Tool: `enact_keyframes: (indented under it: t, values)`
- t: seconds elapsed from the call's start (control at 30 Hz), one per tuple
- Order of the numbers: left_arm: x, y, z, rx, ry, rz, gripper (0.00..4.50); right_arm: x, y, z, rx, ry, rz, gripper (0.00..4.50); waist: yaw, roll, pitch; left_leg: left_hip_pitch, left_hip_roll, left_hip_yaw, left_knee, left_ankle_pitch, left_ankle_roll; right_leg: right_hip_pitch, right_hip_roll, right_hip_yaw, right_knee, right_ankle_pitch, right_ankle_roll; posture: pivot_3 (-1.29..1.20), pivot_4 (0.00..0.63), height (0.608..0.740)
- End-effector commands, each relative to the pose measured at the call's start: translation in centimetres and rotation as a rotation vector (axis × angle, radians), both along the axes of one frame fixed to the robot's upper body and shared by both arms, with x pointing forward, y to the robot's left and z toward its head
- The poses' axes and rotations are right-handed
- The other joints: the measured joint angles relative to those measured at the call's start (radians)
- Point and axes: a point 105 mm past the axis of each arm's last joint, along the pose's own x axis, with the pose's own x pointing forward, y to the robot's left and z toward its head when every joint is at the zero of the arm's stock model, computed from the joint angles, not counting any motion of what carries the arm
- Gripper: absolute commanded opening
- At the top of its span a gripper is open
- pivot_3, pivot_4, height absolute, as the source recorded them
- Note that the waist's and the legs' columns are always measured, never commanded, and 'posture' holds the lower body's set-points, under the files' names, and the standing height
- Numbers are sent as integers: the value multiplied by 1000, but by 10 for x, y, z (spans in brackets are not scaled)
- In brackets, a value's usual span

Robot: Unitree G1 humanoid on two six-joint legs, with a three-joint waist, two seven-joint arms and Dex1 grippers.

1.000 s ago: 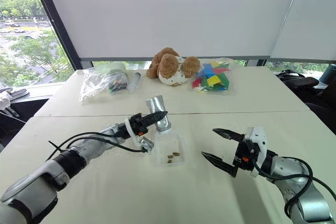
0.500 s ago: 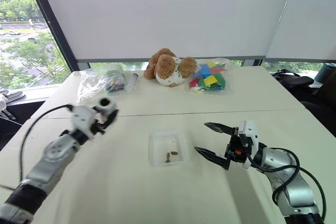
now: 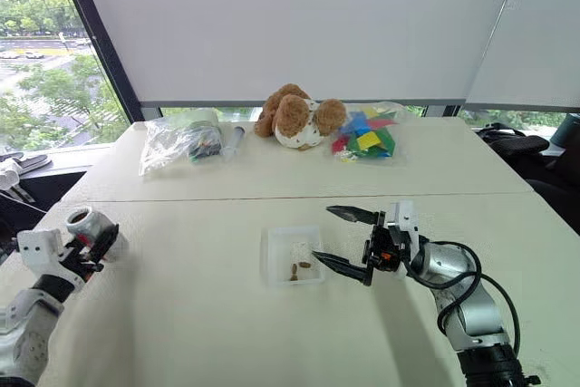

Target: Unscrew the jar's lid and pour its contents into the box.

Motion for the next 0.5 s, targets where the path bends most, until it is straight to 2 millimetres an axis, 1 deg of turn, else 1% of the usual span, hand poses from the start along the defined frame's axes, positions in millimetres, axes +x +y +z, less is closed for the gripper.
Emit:
enact_keyframes:
  t: [0.03, 0.17, 0.2, 0.23, 0.3, 0.33, 0.5]
  values:
    - [-4, 8, 1, 23, -23, 56, 2139, -1, 1, 6, 0, -46, 10, 4425, 1, -1, 0, 0, 0, 0, 0, 0, 0, 0, 0, 0, 0, 0, 0, 0, 150, 740]
    - [-4, 2, -7, 25, 14, 39, 2139, -2, 2, 5, -1, -45, 18, 4425, 1, 0, -1, 0, 0, 0, 0, 0, 0, 0, 0, 0, 0, 0, 0, 0, 150, 740]
    - [-5, 1, -8, 16, 17, 37, 2639, -2, 2, 5, -2, -45, 19, 4474, 1, 0, -1, 0, 0, 0, 0, 0, 0, 0, 0, 0, 0, 0, 0, 0, 150, 740]
    - [-6, 1, -8, 15, 16, 37, 3239, -2, 1, 5, -3, -46, 20, 4500, 1, 0, -1, 0, 0, 0, 0, 0, 0, 0, 0, 0, 0, 0, 0, 0, 150, 740]
    - [-7, 3, -6, 10, 11, 42, 4095, -3, 1, 6, -6, -48, 20, 4500, 1, 0, -1, 0, 0, 0, 0, 0, 0, 0, 0, 0, 0, 0, 0, 0, 150, 740]
    - [-8, 4, -5, 8, 10, 47, 4439, -3, 0, 7, -7, -49, 18, 4500, 1, 0, -1, 0, 0, 0, 0, 0, 0, 0, 0, 0, 0, 0, 0, 0, 150, 740]
    - [-15, 4, 2, 27, -7, 36, 4439, -6, -5, 7, -21, -45, 5, 4500, 1, 0, -1, 0, 0, 0, -1, 0, 0, 0, 0, 0, 0, 0, 0, 0, 150, 740]
